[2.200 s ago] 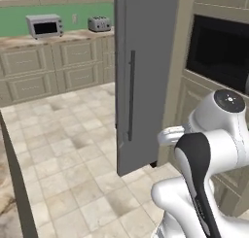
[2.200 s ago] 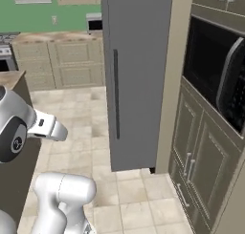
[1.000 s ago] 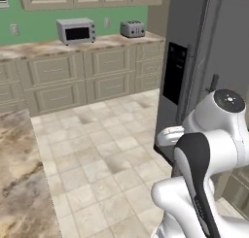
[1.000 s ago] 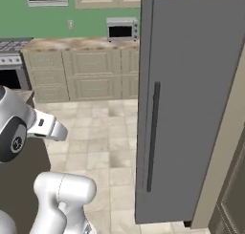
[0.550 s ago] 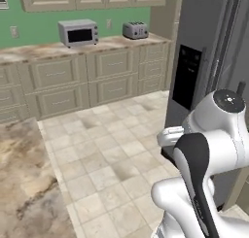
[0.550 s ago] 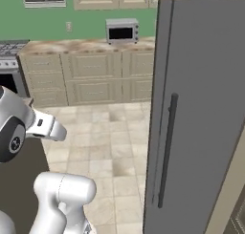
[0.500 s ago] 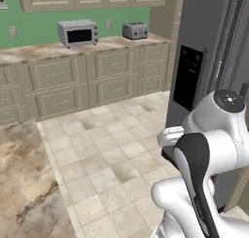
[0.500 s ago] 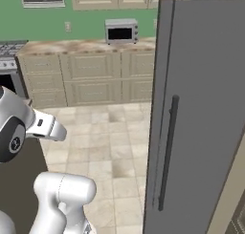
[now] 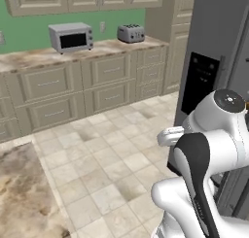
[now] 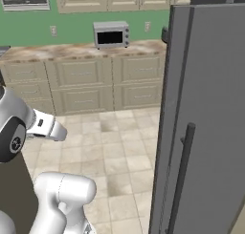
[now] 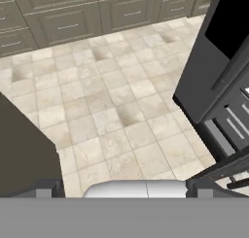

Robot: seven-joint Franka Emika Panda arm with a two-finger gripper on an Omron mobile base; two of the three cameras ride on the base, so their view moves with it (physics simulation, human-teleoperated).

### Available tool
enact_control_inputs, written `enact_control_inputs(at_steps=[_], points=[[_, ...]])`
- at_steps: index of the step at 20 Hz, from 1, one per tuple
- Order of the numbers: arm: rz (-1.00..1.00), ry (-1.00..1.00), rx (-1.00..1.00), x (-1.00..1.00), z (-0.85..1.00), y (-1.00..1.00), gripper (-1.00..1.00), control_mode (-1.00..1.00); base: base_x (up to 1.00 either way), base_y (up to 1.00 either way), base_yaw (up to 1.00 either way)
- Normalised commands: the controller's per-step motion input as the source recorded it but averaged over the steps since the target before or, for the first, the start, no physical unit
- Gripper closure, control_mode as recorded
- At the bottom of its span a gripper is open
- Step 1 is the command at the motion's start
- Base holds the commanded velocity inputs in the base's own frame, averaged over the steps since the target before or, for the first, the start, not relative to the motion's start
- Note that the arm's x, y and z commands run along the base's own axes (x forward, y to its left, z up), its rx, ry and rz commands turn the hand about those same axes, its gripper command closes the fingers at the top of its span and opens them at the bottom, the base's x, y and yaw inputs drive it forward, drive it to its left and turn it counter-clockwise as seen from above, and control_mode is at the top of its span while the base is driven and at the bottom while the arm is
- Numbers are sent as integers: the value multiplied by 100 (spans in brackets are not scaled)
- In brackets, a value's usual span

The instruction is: Gather the mushroom and lemon from the fridge and place them on a tray on the dining counter. Then gather the chicken drumstick and fish from the fridge and place them on the other tray.

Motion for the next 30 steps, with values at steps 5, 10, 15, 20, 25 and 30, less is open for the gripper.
enact_control_inputs(at_steps=[5, 10, 15, 20, 25, 30], points=[[0, 0, 0, 0, 0, 0, -100, 100, 62, 23, -27], [0, 0, 0, 0, 0, 0, -100, 100, 60, 17, -36], [0, 0, 0, 0, 0, 0, -100, 100, 52, 26, -42], [0, 0, 0, 0, 0, 0, -100, 100, 50, 40, -44], [0, 0, 0, 0, 0, 0, -100, 100, 45, 49, -47], [0, 0, 0, 0, 0, 0, -100, 100, 41, 52, -46]])
